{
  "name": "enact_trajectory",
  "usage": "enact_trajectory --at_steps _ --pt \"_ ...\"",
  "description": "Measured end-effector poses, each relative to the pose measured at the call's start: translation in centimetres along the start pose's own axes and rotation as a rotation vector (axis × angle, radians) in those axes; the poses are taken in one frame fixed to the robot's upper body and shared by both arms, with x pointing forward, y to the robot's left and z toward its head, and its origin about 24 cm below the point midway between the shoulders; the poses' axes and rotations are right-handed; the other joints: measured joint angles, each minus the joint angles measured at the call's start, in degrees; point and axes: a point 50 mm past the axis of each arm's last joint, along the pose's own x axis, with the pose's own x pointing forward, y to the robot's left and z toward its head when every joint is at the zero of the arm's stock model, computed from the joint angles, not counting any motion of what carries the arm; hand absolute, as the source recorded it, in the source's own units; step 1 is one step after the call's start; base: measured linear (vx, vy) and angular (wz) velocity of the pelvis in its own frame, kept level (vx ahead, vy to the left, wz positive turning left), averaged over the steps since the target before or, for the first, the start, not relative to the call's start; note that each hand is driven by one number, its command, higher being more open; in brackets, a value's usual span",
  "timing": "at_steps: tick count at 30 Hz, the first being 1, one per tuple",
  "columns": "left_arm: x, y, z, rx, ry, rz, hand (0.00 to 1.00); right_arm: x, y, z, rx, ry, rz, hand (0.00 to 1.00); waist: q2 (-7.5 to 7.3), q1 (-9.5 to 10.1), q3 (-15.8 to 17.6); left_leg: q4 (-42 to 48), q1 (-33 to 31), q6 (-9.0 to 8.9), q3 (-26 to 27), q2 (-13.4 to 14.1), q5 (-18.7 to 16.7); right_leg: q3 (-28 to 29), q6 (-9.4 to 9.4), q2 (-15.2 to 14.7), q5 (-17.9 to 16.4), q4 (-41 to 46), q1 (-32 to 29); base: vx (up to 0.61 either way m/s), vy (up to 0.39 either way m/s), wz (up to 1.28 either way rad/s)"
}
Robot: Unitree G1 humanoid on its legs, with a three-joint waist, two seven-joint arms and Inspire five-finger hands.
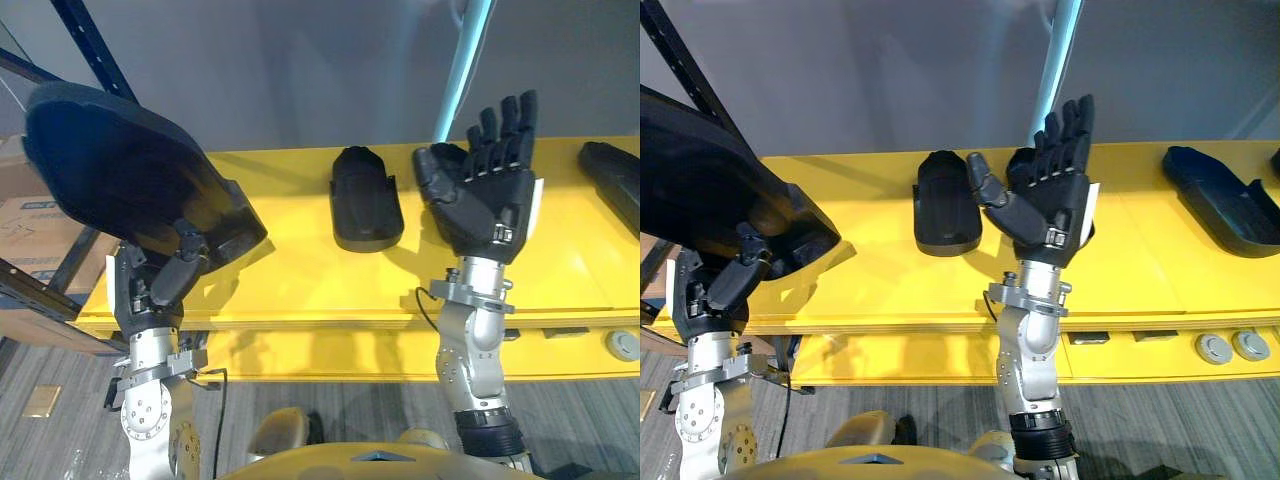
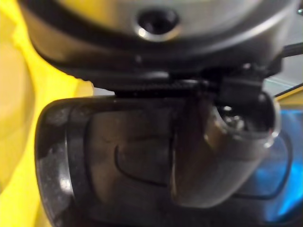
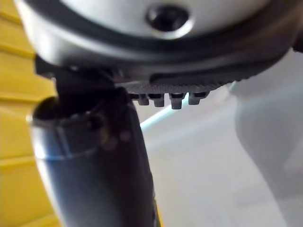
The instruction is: Walk over and take three plastic housings, then place them on the shelf
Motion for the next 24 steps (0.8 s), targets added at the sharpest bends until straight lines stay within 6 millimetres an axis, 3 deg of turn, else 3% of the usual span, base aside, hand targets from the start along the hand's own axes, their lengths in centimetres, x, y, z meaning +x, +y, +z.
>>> enact_trajectory --at_steps 1,3,4,7,9,11,15,17,21,24 --pt "0.0 -0.5 -0.1 -0.006 0.005 -0.036 0.00 -0.2 -0.1 0.0 -0.018 0.000 -0.025 1.00 0.14 -0.04 -0.05 -0.02 -0.17 0.52 0.43 -0.68 -0.29 0.02 -1.07 -0.63 1.21 -0.44 0.12 0.01 0.212 0.02" --pt "0.3 -1.3 -0.1 0.004 0.006 -0.115 0.00 -0.6 -0.5 -0.2 -0.022 0.016 -0.076 1.00 0.79 -0.08 0.19 -0.72 -0.54 1.64 0.49 -0.81 -0.76 0.21 -5.43 -0.32 2.81 -0.32 -0.37 -0.01 0.192 0.09" --pt "0.7 -1.8 0.1 0.043 -0.004 -0.183 0.00 -1.0 -0.9 -0.3 -0.040 0.025 -0.111 1.00 0.87 -0.65 0.10 -2.31 -0.65 3.16 0.40 -0.54 -0.01 3.17 -7.16 1.69 1.55 0.17 -0.69 0.00 0.119 0.28" --pt "2.5 -3.0 1.0 0.066 -0.066 -0.328 0.00 -1.2 -1.3 -0.1 -0.077 0.021 -0.141 1.00 0.37 -1.41 -0.35 -7.52 -1.28 3.26 -0.46 -0.34 2.92 6.12 -7.07 7.51 -1.62 2.22 -2.31 0.07 0.006 0.30" --pt "3.4 -3.7 1.4 0.056 -0.092 -0.353 0.00 -1.4 -1.3 -0.1 -0.104 0.020 -0.133 1.00 0.00 -1.62 -0.47 -9.90 -1.04 2.91 -0.69 -1.15 4.85 7.00 -7.25 7.60 -1.74 1.76 -2.97 0.09 0.002 -0.04" --pt "3.6 -4.5 1.2 0.026 -0.081 -0.367 0.00 -2.0 -1.8 -0.3 -0.124 0.041 -0.142 1.00 -0.33 -2.61 -0.45 -11.48 0.40 3.93 -1.06 -1.64 6.51 8.79 -6.56 7.65 -2.40 1.55 -2.67 0.15 -0.016 0.13" --pt "2.3 -5.2 0.1 -0.080 -0.018 -0.328 0.00 -3.2 -3.3 -0.1 -0.175 0.079 -0.175 1.00 -0.71 -3.02 -0.40 -11.47 2.14 4.13 -1.28 -1.07 6.67 10.97 -6.60 8.99 -2.55 -1.33 0.38 0.12 -0.067 0.00" --pt "1.7 -5.1 -0.3 -0.148 0.009 -0.307 0.00 -3.3 -4.0 0.0 -0.197 0.080 -0.181 1.00 -0.83 -3.08 -0.32 -11.92 2.39 3.23 -0.94 -0.15 6.91 10.91 -5.68 9.74 -2.30 -1.43 0.55 0.03 -0.110 -0.13" --pt "0.9 -5.8 -0.8 -0.265 0.051 -0.304 0.00 -3.9 -4.6 0.8 -0.221 0.075 -0.184 1.00 -1.34 -3.09 -0.10 -14.75 4.98 0.23 -0.34 1.80 7.67 10.97 -5.63 11.23 -2.64 -2.50 1.93 -0.05 -0.138 -0.20" --pt "0.8 -6.3 -1.0 -0.278 0.059 -0.328 0.00 -3.5 -4.2 1.7 -0.212 0.027 -0.162 1.00 -2.34 -3.57 0.54 -15.13 4.80 -1.11 0.16 2.04 8.12 10.78 -4.41 11.24 -4.87 -2.62 1.65 -0.12 -0.144 -0.12"
